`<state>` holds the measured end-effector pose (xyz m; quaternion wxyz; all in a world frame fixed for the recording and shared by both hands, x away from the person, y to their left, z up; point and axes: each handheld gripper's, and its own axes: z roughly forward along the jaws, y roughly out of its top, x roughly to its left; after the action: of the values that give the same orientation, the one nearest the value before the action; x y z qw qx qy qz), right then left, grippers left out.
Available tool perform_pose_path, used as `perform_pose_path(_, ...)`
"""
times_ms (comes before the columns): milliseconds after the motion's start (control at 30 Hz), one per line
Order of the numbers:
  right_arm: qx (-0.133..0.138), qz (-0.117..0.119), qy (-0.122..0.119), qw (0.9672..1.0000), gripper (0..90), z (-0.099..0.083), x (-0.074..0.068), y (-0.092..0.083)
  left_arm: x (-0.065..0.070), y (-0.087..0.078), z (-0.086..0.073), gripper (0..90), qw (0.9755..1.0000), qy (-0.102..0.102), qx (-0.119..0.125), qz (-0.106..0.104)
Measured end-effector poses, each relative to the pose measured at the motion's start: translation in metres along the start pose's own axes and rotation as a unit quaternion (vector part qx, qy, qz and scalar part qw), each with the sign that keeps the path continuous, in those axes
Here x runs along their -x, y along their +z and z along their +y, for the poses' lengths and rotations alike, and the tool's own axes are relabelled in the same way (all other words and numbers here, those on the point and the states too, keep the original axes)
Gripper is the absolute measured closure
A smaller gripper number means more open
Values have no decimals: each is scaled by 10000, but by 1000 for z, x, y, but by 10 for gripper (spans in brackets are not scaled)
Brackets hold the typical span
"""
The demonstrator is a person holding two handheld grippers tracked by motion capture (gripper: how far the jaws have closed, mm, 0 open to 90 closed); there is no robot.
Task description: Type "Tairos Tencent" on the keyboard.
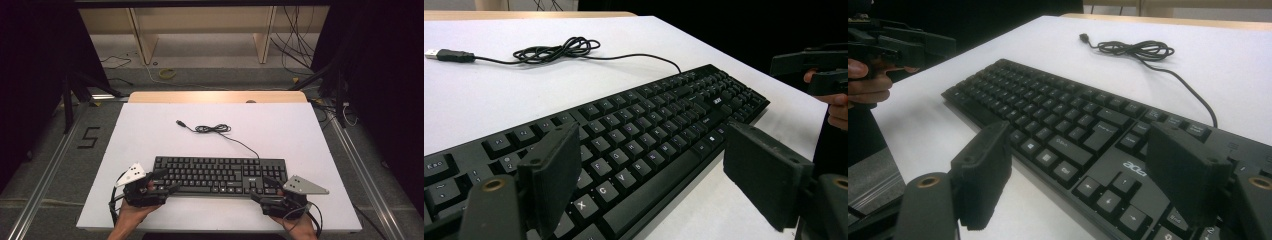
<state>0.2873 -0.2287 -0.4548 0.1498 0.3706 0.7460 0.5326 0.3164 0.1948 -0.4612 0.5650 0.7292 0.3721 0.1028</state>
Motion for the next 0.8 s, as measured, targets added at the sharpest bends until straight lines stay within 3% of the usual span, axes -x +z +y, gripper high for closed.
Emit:
perform_pose_path(500,-170,228,-75,9996,285,12,-9,28,-5,-2,1,233,9998,-112,-45,147)
perform_pose_path(800,-237,453,-183,9985,301,30,-18,58,-9,-4,1,238,9996,-182,-60,229)
